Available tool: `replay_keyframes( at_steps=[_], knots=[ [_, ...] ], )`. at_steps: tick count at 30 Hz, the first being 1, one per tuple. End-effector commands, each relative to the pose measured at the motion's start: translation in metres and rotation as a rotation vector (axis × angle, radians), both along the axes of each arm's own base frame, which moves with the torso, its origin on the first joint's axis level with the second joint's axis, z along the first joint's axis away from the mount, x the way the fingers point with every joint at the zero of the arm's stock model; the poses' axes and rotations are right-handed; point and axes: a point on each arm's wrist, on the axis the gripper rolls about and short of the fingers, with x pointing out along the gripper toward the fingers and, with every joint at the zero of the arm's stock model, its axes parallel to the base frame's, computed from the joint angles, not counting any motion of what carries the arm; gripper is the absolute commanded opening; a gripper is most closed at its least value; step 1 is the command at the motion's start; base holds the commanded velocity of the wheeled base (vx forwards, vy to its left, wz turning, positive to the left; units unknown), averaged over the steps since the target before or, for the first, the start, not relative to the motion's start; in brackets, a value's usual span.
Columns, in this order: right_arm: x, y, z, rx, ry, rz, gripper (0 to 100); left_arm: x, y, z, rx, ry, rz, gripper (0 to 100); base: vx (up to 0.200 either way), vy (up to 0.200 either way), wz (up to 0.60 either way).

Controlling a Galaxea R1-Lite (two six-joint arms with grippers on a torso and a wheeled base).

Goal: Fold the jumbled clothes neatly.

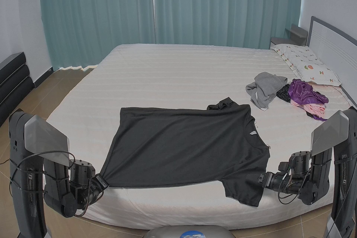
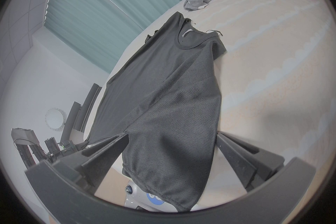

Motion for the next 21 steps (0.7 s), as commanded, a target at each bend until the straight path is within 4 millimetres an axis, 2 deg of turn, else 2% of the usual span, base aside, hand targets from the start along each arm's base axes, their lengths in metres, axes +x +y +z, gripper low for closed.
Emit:
replay_keyframes(
  at_steps=[1, 3, 4, 10, 15, 18, 21],
  knots=[
    [0.003, 0.002, 0.000, 0.000, 0.013, 0.006, 100, 0.000, 0.000, -0.001, 0.000, 0.002, -0.001, 0, 0.000, 0.000, 0.00],
    [0.004, 0.002, 0.001, -0.001, 0.021, 0.006, 100, 0.000, 0.000, -0.001, 0.000, 0.002, -0.001, 0, 0.000, 0.000, 0.00],
    [0.003, 0.002, 0.001, -0.002, 0.024, 0.007, 0, 0.000, 0.000, -0.001, 0.001, 0.002, 0.001, 0, 0.000, 0.000, 0.00],
    [0.002, 0.001, 0.001, -0.009, 0.023, -0.006, 0, 0.000, 0.000, -0.001, 0.002, 0.003, 0.001, 0, 0.000, 0.000, 0.00],
    [-0.007, -0.015, 0.003, -0.036, 0.042, -0.049, 0, -0.002, 0.000, 0.000, -0.002, 0.007, -0.004, 0, 0.000, 0.000, 0.00],
    [-0.010, -0.021, 0.009, -0.031, 0.029, -0.067, 0, -0.001, 0.000, 0.000, -0.004, 0.007, -0.004, 0, 0.000, 0.000, 0.00],
    [-0.020, -0.027, 0.016, -0.013, 0.042, -0.072, 0, -0.002, 0.000, 0.000, -0.003, 0.006, -0.006, 0, 0.000, 0.000, 0.00]
  ],
)
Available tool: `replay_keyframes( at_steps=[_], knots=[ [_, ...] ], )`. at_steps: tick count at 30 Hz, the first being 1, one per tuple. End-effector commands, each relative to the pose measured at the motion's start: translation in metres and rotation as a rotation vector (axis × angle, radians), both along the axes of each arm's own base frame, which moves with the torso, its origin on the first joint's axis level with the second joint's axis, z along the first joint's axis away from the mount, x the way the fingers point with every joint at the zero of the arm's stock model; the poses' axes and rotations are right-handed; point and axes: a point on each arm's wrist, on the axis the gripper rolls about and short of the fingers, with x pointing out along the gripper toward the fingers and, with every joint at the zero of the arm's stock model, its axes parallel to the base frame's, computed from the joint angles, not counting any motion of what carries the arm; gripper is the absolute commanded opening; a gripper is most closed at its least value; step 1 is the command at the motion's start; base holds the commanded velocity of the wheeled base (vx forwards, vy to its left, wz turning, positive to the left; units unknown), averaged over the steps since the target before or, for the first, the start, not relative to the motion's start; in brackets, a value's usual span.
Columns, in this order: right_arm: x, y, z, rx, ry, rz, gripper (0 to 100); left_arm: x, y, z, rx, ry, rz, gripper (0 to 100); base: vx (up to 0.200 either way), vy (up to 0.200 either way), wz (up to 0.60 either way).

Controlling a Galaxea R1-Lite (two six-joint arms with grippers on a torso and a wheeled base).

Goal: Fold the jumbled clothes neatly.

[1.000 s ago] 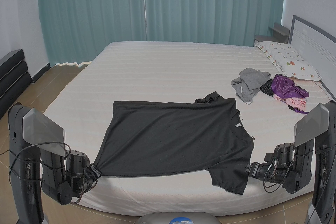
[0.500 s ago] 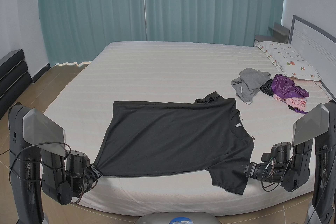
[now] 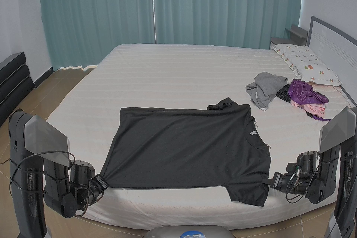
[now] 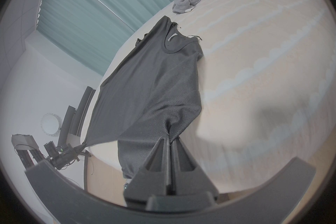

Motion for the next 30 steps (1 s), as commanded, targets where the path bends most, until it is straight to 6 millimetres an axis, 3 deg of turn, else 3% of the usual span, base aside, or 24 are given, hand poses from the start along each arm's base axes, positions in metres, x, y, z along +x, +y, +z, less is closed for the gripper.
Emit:
replay_keyframes(
  at_steps=[1, 6, 9, 19, 21, 30],
  knots=[
    [-0.015, -0.009, 0.012, 0.023, 0.012, -0.009, 0, -0.001, 0.000, 0.001, 0.004, 0.000, -0.006, 0, 0.000, 0.000, 0.00],
    [-0.024, -0.012, 0.014, 0.035, 0.019, -0.011, 0, -0.004, -0.001, 0.002, 0.019, 0.005, -0.019, 0, 0.000, 0.000, 0.00],
    [-0.038, -0.013, 0.015, 0.045, 0.041, -0.003, 0, -0.016, 0.002, 0.004, 0.051, 0.002, -0.052, 0, 0.000, 0.000, 0.00],
    [-0.046, -0.018, 0.016, 0.051, 0.107, -0.002, 0, -0.033, 0.005, 0.001, 0.099, 0.045, -0.112, 0, 0.000, 0.000, 0.00],
    [-0.051, -0.019, 0.022, 0.035, 0.122, 0.012, 0, -0.041, 0.006, 0.007, 0.098, 0.061, -0.155, 0, 0.000, 0.000, 0.00],
    [-0.069, -0.021, 0.039, -0.007, 0.195, 0.052, 0, -0.042, 0.007, 0.009, 0.134, 0.078, -0.178, 0, 0.000, 0.000, 0.00]
  ],
)
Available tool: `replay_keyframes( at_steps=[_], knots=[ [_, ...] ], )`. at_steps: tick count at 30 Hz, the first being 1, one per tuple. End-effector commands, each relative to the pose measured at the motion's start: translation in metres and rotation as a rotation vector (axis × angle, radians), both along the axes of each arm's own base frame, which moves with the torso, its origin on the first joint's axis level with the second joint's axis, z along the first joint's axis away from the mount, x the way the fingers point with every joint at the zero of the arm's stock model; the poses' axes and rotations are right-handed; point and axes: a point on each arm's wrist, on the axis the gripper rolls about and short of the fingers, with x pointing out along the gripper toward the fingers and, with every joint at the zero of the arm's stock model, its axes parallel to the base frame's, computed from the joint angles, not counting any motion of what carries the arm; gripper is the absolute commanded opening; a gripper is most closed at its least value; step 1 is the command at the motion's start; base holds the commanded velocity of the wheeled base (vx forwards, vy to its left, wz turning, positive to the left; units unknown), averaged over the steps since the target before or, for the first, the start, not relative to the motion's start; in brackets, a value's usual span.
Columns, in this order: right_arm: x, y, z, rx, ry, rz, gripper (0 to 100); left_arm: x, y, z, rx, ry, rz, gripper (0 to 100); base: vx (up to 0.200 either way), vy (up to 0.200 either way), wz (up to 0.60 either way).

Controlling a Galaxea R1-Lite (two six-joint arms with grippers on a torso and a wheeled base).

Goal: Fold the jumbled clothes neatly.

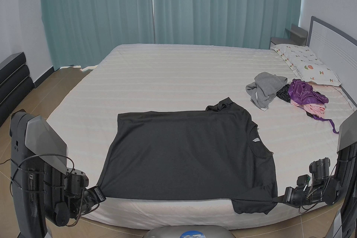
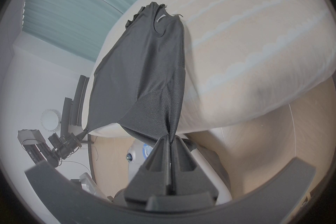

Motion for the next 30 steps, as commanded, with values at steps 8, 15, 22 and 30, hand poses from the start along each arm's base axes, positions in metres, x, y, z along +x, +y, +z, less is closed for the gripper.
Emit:
replay_keyframes(
  at_steps=[8, 15, 22, 30],
  knots=[
    [-0.022, -0.001, 0.023, -0.039, 0.025, 0.058, 0, -0.019, 0.001, 0.016, 0.061, 0.118, -0.055, 0, 0.000, 0.000, 0.00],
    [-0.035, -0.006, 0.030, -0.069, 0.061, 0.093, 0, -0.033, -0.002, 0.026, 0.092, 0.193, -0.111, 0, 0.000, 0.000, 0.00],
    [-0.043, -0.008, 0.034, -0.088, 0.074, 0.116, 0, -0.042, -0.002, 0.029, 0.128, 0.254, -0.155, 0, 0.000, 0.000, 0.00],
    [-0.055, -0.007, 0.046, -0.113, 0.061, 0.157, 0, -0.052, 0.000, 0.038, 0.161, 0.294, -0.202, 0, 0.000, 0.000, 0.00]
  ],
)
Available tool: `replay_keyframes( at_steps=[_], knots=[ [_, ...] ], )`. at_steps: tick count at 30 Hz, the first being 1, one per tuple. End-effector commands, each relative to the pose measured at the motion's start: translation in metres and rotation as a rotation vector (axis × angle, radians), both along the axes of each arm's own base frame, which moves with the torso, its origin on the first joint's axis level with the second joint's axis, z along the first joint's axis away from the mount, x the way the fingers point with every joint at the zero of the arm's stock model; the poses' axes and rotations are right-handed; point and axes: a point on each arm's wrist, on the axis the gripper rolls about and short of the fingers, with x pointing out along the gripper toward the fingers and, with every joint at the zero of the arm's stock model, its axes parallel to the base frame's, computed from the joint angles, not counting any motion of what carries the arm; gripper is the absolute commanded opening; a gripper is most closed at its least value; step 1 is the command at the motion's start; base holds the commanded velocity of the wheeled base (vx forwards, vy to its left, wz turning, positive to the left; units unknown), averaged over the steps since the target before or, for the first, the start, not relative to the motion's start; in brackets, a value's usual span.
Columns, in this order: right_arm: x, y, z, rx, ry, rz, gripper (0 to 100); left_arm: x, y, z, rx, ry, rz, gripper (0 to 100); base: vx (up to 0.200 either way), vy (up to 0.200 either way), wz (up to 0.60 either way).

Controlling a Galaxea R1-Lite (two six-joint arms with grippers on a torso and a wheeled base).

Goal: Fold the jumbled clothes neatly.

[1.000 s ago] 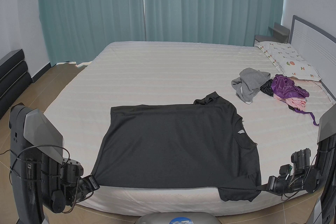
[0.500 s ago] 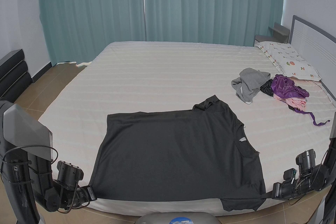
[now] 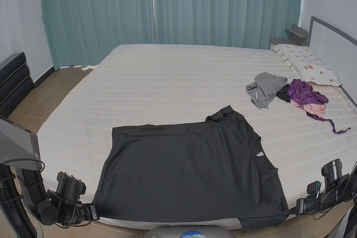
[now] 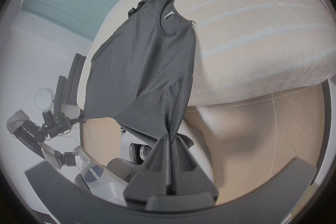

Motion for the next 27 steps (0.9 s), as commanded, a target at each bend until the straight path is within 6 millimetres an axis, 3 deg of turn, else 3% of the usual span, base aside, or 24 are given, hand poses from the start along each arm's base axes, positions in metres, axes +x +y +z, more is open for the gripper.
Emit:
replay_keyframes(
  at_steps=[1, 7, 12, 27],
  knots=[
    [-0.009, 0.001, 0.010, -0.014, -0.046, 0.018, 0, -0.008, 0.002, 0.007, 0.014, 0.001, -0.021, 0, 0.000, 0.000, 0.00],
    [-0.016, 0.001, 0.016, -0.029, -0.054, 0.042, 0, -0.014, 0.000, 0.014, 0.012, 0.002, -0.043, 0, 0.000, 0.000, 0.00],
    [-0.007, 0.000, 0.022, -0.027, -0.121, 0.032, 0, -0.011, -0.002, 0.018, 0.006, -0.039, -0.047, 0, 0.000, 0.000, 0.00],
    [0.037, -0.002, 0.042, -0.011, -0.258, -0.029, 0, 0.037, -0.004, 0.052, -0.046, -0.392, 0.061, 0, 0.000, 0.000, 0.00]
  ],
)
